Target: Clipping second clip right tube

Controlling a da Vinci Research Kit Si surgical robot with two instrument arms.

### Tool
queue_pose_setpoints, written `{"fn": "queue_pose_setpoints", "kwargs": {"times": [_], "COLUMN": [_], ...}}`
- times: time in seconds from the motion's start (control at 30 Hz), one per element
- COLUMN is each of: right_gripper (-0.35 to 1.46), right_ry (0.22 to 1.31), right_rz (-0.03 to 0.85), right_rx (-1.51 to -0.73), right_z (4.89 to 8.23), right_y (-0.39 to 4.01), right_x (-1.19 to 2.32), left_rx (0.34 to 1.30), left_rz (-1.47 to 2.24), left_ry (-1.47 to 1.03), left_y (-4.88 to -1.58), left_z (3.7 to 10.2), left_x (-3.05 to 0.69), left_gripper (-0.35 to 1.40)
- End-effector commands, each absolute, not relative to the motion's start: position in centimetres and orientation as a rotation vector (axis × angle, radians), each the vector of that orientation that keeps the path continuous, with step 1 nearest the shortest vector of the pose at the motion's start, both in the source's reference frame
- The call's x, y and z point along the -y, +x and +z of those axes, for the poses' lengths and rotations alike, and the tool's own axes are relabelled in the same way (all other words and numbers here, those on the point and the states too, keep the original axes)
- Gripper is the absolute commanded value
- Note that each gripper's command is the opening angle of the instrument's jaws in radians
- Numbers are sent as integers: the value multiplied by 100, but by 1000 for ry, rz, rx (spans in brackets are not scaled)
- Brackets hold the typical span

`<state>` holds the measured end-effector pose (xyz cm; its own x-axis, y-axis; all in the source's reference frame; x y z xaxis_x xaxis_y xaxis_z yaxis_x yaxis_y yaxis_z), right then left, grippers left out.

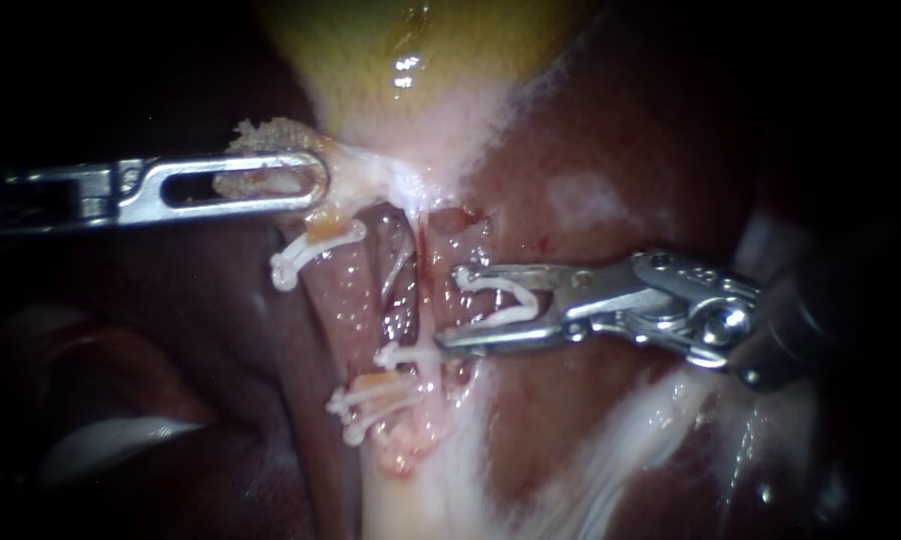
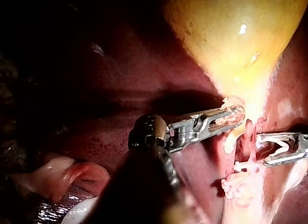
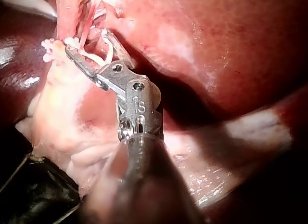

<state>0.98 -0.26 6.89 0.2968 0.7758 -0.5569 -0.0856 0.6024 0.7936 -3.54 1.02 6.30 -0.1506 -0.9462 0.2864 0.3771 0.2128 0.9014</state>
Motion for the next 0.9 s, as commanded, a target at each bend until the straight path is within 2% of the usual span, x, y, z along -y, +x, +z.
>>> {"fn": "queue_pose_setpoints", "kwargs": {"times": [0.03, 0.3, 0.7, 0.9], "right_gripper": [49, 49, 48, 48], "right_ry": [742, 775, 862, 864], "right_rz": [654, 660, 653, 649], "right_rx": [-1131, -1129, -1176, -1177], "right_z": [693, 708, 715, 715], "right_y": [101, 120, 140, 142], "right_x": [27, 34, 44, 45], "left_rx": [1187, 1188, 1188, 1188], "left_rz": [-1307, -1305, -1306, -1306], "left_ry": [651, 652, 651, 651], "left_y": [-354, -355, -357, -357], "left_z": [630, 630, 631, 631], "left_x": [-102, -101, -100, -100], "left_gripper": [-28, -28, -28, -28]}}
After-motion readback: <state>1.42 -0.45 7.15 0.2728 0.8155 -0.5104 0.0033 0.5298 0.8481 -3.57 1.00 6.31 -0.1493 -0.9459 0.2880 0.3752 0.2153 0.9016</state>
